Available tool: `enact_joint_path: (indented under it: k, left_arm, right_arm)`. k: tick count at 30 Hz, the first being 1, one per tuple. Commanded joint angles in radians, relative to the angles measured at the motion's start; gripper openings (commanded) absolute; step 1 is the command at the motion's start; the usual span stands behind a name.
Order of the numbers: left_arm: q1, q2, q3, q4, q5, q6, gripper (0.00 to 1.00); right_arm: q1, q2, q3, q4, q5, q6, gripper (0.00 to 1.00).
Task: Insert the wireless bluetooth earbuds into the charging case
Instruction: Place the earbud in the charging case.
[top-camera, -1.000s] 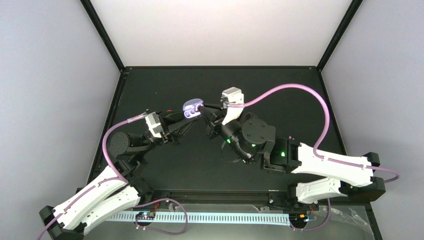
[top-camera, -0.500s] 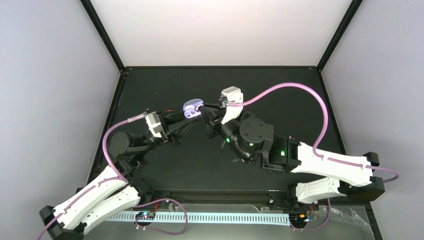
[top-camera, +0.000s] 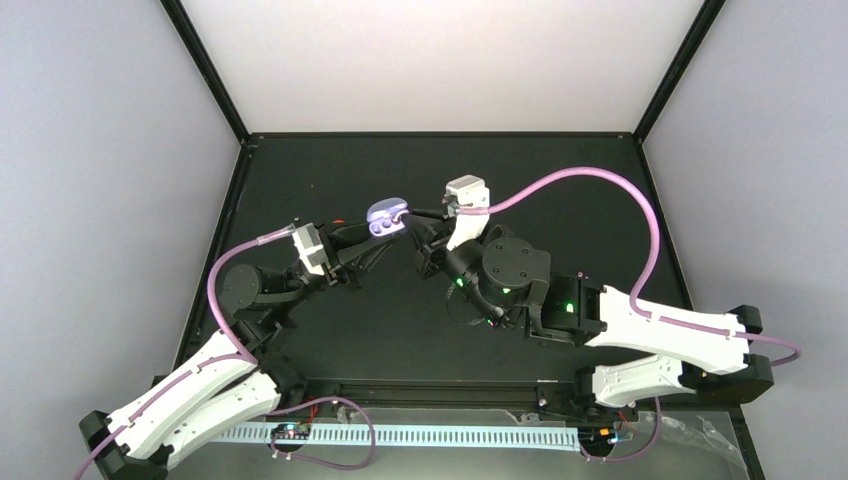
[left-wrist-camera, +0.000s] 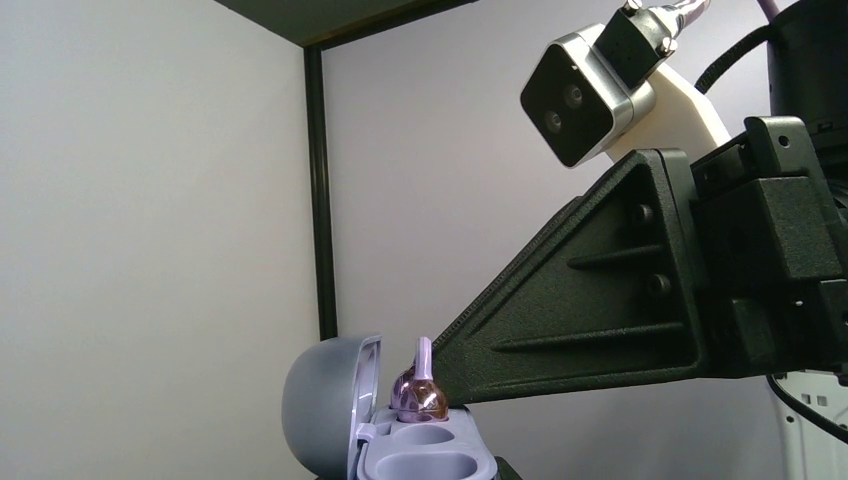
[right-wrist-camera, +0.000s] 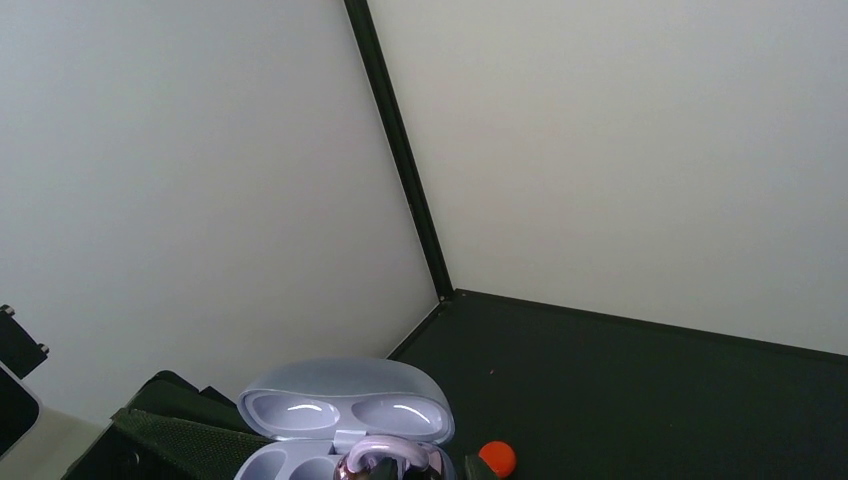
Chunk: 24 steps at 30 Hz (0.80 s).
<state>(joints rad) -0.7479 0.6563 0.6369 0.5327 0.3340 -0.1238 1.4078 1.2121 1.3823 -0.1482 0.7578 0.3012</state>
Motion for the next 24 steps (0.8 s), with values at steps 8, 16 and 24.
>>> enact_joint_path:
  k: [8,16,24]
  left_arm:
    - [-0.005,-0.010,0.004,0.058,-0.018,-0.005,0.02]
    - [-0.005,-0.027,0.001,0.034,-0.017,-0.009,0.02]
    - [-0.005,-0.047,0.003,0.004,0.098,-0.065,0.02]
  right_arm:
    - [-0.001,-0.036,-0.016,-0.011,0.021,0.000,0.20]
    - [-0.001,-0.124,-0.002,-0.051,-0.046,-0.066,0.42]
    - [-0.019,-0.138,0.160,-0.403,-0.194,-0.126,0.60]
